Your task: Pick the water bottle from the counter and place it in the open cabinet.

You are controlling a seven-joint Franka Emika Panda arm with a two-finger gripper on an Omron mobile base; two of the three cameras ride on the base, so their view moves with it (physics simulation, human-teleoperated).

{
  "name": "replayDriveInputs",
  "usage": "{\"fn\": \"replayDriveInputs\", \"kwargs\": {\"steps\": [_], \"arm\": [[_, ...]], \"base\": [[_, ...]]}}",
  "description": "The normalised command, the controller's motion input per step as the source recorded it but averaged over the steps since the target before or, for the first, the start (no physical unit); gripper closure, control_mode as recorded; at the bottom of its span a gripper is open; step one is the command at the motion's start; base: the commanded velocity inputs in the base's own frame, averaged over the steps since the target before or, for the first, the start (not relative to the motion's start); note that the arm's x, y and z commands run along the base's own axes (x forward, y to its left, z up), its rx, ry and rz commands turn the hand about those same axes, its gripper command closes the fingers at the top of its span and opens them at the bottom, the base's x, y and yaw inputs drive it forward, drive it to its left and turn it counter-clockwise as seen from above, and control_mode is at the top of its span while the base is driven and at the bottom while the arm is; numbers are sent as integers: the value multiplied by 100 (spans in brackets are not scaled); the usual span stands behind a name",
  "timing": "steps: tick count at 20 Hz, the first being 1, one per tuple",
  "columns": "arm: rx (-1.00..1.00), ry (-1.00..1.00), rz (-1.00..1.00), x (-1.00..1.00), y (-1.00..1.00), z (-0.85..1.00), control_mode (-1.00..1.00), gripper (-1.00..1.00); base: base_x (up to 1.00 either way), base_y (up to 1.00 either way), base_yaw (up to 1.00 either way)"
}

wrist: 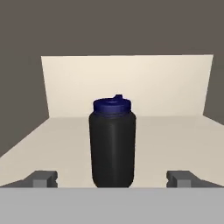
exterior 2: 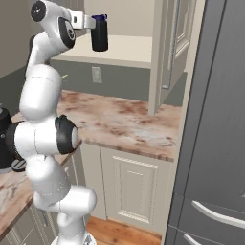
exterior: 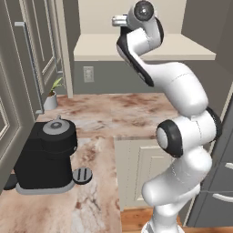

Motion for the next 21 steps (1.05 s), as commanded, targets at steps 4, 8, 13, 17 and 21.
{"fn": "replayDriveInputs", "kwargs": {"steps": [4, 8, 13, 17, 21], "arm": [[0, -3, 0, -76, 0, -43, -100, -100], [7, 2, 0, -63, -18, -31, -100, -100], [11, 16, 0, -67, -7, -24, -100, -100], [9, 13, 0, -71, -3, -30, -100, -100], [8, 10, 0, -61, -2, -43, -100, -100]], "base": [[0, 0, 0], [0, 0, 0], [0, 0, 0], [0, 0, 0], [0, 0, 0]]}}
